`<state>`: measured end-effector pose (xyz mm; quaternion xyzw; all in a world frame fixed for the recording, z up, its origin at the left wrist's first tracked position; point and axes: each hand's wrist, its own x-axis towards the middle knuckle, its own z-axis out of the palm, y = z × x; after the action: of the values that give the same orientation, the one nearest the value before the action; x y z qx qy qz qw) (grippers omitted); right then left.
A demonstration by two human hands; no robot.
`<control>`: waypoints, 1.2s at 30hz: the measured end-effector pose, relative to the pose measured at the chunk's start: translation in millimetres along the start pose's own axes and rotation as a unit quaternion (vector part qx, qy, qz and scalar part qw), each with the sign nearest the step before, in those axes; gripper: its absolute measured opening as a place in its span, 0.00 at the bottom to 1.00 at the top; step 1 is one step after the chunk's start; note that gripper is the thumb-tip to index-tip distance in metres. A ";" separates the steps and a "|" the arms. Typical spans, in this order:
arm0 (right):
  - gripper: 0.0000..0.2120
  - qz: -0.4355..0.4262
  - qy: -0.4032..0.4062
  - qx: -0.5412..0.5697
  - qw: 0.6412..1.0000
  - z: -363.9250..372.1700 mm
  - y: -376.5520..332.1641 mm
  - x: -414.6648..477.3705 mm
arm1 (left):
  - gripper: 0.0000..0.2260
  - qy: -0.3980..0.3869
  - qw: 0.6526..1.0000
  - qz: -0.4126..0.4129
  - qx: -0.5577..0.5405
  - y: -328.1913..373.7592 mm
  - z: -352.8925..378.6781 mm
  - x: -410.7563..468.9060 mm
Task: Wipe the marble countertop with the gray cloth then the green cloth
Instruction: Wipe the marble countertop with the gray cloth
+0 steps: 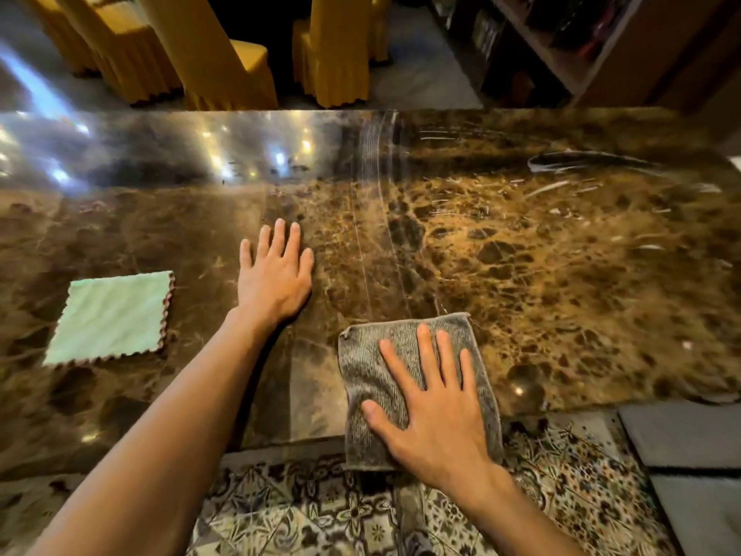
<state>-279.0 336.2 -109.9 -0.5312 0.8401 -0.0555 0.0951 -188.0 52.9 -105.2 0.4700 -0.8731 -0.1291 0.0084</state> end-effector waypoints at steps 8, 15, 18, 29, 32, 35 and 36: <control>0.38 -0.005 -0.044 -0.007 0.999 -12.2 2.6 27.5 | 0.28 0.006 1.000 -0.002 0.017 10.5 3.7 -8.8; 0.40 0.016 -0.035 0.006 0.999 -28.3 14.9 149.2 | 0.27 0.012 0.999 -0.028 0.023 12.3 2.2 10.1; 0.41 0.019 -0.033 0.007 0.999 -35.5 21.9 225.0 | 0.27 0.029 0.998 -0.046 0.022 9.0 -5.2 41.3; 0.40 0.026 -0.021 -0.015 0.999 -66.5 36.2 492.8 | 0.30 0.027 0.997 -0.071 0.011 4.5 -2.8 93.7; 0.39 0.036 -0.009 -0.017 0.999 -70.5 38.2 537.1 | 0.29 0.048 0.996 -0.073 0.002 3.5 -1.4 93.9; 0.36 0.049 0.009 -0.022 0.999 -70.6 44.2 559.1 | 0.28 0.046 0.996 -0.074 -0.010 2.0 -0.6 92.9; 0.36 0.049 0.010 -0.021 0.999 -70.5 45.8 560.8 | 0.28 0.045 0.996 -0.072 -0.013 1.6 -1.4 92.5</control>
<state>-569.1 -151.1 -106.4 -0.4909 0.8668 -0.0388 0.0783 -240.7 -22.6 -113.3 0.5370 -0.8339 -0.1194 0.0444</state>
